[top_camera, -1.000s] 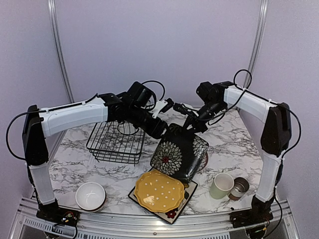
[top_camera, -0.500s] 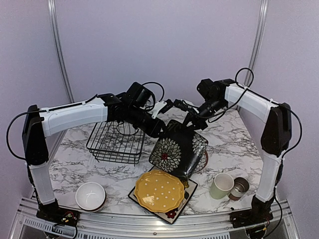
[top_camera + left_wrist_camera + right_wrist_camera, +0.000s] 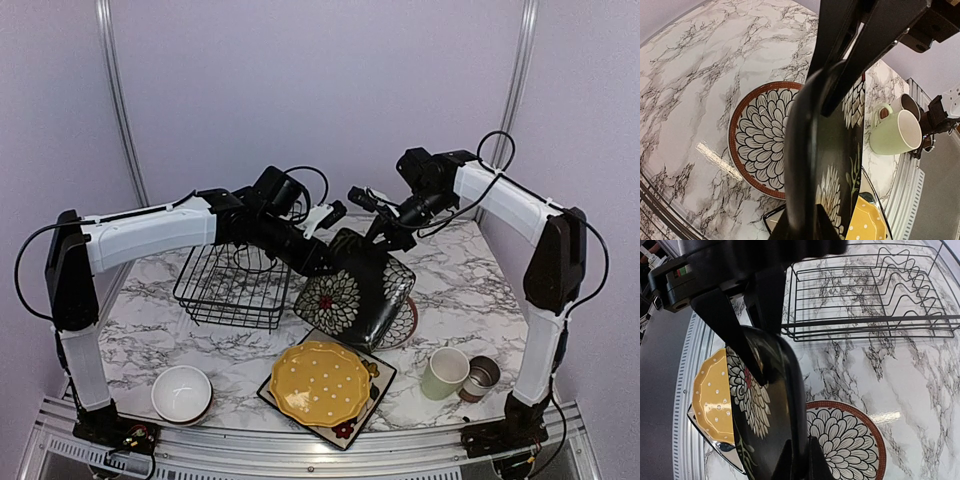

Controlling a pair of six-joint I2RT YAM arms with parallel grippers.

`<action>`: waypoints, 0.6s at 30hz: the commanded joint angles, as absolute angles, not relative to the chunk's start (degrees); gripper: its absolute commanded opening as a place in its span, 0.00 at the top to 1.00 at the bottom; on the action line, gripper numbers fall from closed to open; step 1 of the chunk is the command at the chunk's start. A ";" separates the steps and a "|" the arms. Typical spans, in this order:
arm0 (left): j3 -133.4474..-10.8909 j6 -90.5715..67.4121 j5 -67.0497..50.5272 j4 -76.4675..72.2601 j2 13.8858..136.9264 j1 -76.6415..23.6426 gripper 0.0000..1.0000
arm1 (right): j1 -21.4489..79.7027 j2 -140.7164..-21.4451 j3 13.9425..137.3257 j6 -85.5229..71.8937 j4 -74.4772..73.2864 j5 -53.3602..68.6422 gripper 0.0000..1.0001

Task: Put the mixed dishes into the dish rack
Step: Pass from the right arm to the left, then pass from the left arm to the right

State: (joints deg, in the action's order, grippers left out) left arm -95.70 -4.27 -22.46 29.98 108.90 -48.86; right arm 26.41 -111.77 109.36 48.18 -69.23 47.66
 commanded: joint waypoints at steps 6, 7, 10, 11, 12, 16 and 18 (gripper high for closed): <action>-95.11 -4.39 -23.02 28.68 110.30 -48.40 1.00 | 26.67 -109.14 112.15 42.93 -66.50 51.57 1.00; -94.91 -4.89 -23.01 28.26 110.24 -48.26 1.00 | 26.68 -109.16 112.33 41.80 -65.79 50.82 1.00; -93.21 -7.92 -25.35 24.83 108.94 -46.71 1.00 | 26.50 -109.16 112.86 37.31 -63.39 47.81 0.80; -92.01 -9.11 -25.95 21.78 107.97 -46.18 1.00 | 26.27 -109.02 112.87 35.45 -62.21 46.61 0.73; -90.50 -10.21 -26.25 18.97 106.91 -45.69 1.00 | 25.91 -108.80 112.77 33.85 -61.06 45.69 0.66; -86.09 -13.72 -26.15 10.47 103.36 -44.33 1.00 | 21.86 -107.59 112.01 24.08 -54.20 44.85 0.44; -84.51 -16.02 -25.89 6.46 102.04 -43.64 1.00 | 18.82 -106.97 111.63 20.07 -50.65 47.27 0.41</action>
State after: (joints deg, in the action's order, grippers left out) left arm -85.54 -11.86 -24.97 20.73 108.86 -45.01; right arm 24.18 -110.13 110.10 31.40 -59.55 45.87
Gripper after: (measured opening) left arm 0.086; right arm 0.570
